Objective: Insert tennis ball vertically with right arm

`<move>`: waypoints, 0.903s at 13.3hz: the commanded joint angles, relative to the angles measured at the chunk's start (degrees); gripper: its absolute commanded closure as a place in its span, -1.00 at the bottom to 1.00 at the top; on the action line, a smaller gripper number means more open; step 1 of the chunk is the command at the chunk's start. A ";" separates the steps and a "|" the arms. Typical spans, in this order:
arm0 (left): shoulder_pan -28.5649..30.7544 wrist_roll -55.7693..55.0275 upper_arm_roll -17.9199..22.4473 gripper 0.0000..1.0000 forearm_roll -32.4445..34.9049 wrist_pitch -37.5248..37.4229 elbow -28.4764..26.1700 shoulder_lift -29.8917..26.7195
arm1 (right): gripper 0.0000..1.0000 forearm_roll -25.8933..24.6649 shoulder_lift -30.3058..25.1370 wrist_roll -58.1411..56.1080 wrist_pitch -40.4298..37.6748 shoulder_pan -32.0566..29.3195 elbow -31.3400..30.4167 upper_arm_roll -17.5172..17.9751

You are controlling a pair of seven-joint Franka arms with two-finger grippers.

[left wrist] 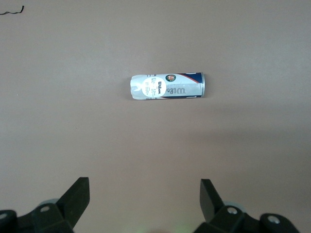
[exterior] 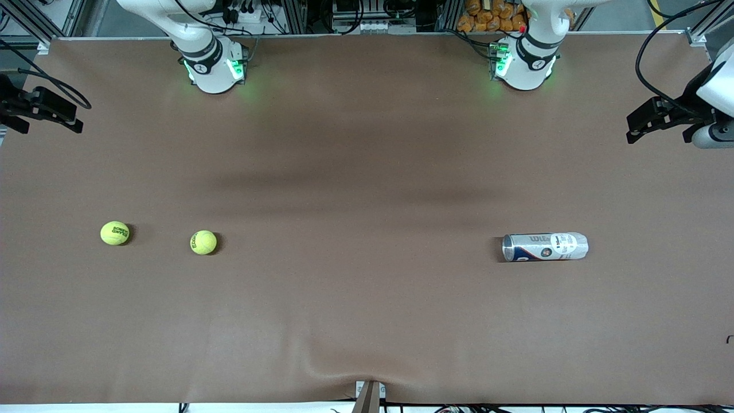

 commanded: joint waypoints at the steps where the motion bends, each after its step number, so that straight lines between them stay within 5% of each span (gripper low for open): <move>1: 0.29 -0.61 -0.22 -1.00 0.25 -0.81 1.48 0.62 | -1.00 0.83 -1.54 0.19 -0.13 -0.38 -1.33 0.03; 12: 0.11 -0.61 -0.31 -1.00 -0.79 -0.72 2.44 0.62 | -1.00 0.83 -1.54 0.19 -0.39 -0.38 -1.33 0.03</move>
